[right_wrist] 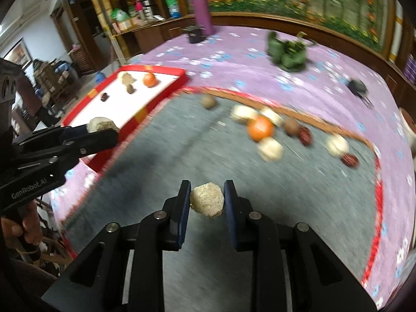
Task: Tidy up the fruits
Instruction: 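Carry the slice with the right tool while the left tool carries the chunk, releasing both onto the tray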
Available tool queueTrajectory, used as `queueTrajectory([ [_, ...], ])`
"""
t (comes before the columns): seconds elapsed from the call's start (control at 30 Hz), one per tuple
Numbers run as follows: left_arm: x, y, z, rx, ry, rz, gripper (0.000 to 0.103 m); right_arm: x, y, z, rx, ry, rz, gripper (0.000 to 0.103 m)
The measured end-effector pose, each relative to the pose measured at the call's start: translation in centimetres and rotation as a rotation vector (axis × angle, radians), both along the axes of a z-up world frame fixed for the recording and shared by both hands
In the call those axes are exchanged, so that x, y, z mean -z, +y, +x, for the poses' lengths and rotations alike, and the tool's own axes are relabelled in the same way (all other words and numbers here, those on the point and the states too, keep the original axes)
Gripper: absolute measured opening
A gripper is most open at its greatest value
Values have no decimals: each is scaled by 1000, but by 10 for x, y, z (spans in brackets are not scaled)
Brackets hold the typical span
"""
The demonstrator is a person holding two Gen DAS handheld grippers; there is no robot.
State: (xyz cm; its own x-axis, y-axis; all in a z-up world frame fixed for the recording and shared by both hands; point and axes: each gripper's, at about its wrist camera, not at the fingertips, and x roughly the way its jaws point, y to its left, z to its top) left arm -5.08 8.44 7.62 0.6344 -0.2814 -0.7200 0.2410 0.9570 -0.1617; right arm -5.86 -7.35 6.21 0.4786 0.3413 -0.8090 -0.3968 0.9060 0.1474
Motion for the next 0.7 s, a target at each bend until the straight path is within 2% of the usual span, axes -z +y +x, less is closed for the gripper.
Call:
queueTrajectory([
  [0.43,4,120,26,-234,6,-4,26,-13,149,38,-256,-21,11,28],
  [0.7,20,179,53,-365,41,31,26,-4,212,70,-316,-4,16,28],
])
